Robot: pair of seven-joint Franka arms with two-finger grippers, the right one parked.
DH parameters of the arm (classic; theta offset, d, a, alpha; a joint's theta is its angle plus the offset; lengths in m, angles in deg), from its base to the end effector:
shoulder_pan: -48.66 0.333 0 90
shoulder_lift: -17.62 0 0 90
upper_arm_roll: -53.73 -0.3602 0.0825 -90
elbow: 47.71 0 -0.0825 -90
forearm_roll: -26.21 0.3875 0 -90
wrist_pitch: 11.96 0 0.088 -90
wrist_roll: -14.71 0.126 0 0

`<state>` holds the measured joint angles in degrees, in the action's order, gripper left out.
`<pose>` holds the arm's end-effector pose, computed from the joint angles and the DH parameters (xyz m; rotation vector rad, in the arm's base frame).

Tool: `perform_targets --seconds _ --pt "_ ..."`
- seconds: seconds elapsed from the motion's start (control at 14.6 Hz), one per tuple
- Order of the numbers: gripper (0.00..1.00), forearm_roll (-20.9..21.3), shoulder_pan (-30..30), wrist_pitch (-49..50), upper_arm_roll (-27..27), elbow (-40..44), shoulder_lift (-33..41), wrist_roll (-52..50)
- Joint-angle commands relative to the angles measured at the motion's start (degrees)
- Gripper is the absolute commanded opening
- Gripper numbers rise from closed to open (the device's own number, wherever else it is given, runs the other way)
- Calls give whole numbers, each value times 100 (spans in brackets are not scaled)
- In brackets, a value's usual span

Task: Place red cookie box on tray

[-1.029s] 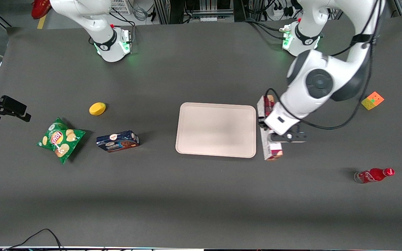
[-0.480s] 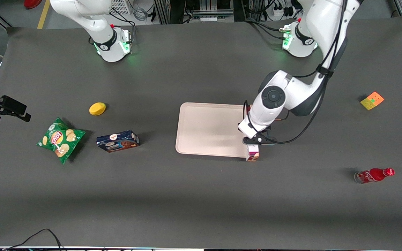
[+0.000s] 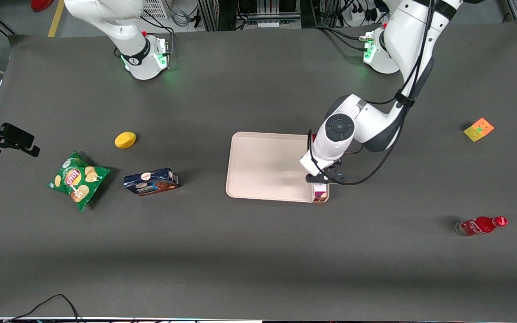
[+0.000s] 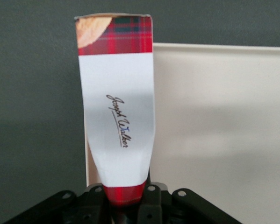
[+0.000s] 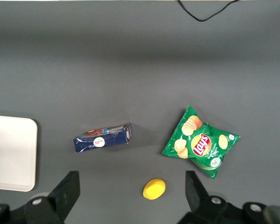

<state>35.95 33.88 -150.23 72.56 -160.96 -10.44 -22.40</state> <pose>0.5337 -0.3395 0.2456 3.1183 -0.0516 -0.0626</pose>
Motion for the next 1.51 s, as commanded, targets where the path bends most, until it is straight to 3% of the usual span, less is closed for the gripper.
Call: perform_targets --seconds 0.0,0.27,0.62,0.82,1.03,1.24,1.44 --pt "1 125 -78 -130 -29 -145 72 -192" --pt "11 125 -78 -138 -29 -145 72 -201" --pt "59 125 -78 -209 -29 -136 72 -148" --pt "100 116 -61 -200 -46 -101 90 -139" --pt "100 20 62 -34 -64 57 317 -148" --pt "100 -112 255 807 -81 626 581 -87" --pt "100 -489 431 1853 -396 1137 985 850"
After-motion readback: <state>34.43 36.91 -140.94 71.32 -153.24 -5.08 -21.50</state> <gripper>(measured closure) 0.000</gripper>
